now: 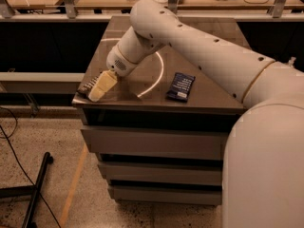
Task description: Pick rxbar chocolate
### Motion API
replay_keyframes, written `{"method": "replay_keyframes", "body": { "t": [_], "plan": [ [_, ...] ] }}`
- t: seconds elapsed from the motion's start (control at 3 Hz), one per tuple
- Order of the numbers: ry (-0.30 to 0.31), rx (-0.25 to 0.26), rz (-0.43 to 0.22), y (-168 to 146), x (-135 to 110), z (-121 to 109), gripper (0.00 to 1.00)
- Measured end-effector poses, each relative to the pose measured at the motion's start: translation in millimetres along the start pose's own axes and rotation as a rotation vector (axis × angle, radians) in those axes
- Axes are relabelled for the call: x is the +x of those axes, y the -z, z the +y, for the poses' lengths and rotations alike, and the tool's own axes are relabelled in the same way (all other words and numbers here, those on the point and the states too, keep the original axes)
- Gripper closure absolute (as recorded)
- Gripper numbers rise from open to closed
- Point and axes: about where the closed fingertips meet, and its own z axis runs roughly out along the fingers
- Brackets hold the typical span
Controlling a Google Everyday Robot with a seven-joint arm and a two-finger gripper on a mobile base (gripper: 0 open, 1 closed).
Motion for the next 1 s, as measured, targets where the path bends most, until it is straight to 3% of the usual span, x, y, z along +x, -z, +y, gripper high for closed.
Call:
{"method": "replay_keyframes", "body": {
  "t": [1.0],
  "plan": [
    [-0.001, -0.003, -0.003, 6.4, -6.3, 0.9, 0.94]
  ]
}}
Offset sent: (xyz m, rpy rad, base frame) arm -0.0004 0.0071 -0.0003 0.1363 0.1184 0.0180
